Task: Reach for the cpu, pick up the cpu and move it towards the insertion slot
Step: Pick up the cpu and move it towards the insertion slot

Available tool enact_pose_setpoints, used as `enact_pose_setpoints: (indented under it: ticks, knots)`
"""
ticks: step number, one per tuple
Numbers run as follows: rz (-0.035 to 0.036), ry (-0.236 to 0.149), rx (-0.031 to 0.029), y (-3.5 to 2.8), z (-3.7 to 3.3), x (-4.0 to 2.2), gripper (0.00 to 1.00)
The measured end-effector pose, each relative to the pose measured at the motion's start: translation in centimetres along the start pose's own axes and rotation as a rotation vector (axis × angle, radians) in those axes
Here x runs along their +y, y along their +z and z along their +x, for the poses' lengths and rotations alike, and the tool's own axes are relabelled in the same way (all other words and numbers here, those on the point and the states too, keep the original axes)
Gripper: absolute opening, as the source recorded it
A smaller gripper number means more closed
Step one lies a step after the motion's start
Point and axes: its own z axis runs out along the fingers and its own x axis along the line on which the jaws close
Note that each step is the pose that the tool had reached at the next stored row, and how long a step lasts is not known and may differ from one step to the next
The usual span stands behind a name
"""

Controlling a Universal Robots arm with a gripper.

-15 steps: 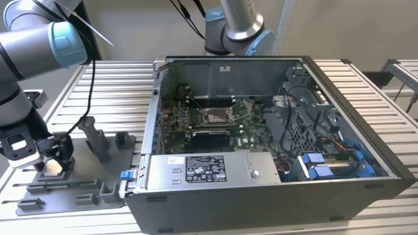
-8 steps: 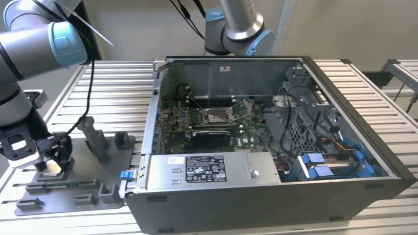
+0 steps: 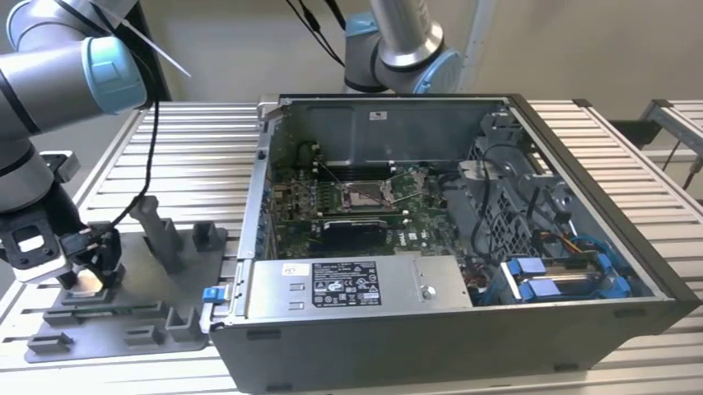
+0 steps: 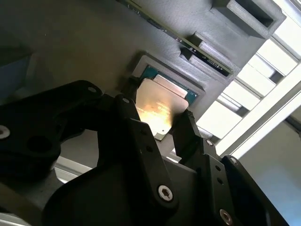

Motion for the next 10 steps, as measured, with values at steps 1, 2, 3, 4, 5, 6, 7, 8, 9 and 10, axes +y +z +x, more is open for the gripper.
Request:
enact_pose_setpoints:
  ticks: [1, 2, 3, 4, 5, 6, 7, 8, 9, 10]
  knots:
    - [0.0, 0.0, 0.0, 0.0, 0.0, 0.0, 0.0]
    - [0.0, 0.0, 0.0, 0.0, 0.0, 0.0, 0.0]
    - [0.0001, 0.0, 0.0005, -0.05, 0.0, 0.0, 0.0]
    - [0.0003, 0.0, 0.0016, -0.17, 0.01, 0.0, 0.0]
    - [0.0006, 0.0, 0.002, -0.36, 0.01, 0.0, 0.0]
    - [0.0013, 0.0, 0.0024, -0.61, 0.0, 0.0, 0.0]
    - [0.002, 0.0, 0.0027, -0.88, 0.0, -0.01, 0.0]
    - [0.0023, 0.0, 0.0027, -1.1, 0.0, -0.01, 0.0]
    - [0.0025, 0.0, 0.0027, -1.31, 0.0, -0.01, 0.0]
    - [0.0025, 0.0, 0.0026, -1.51, 0.0, -0.01, 0.0]
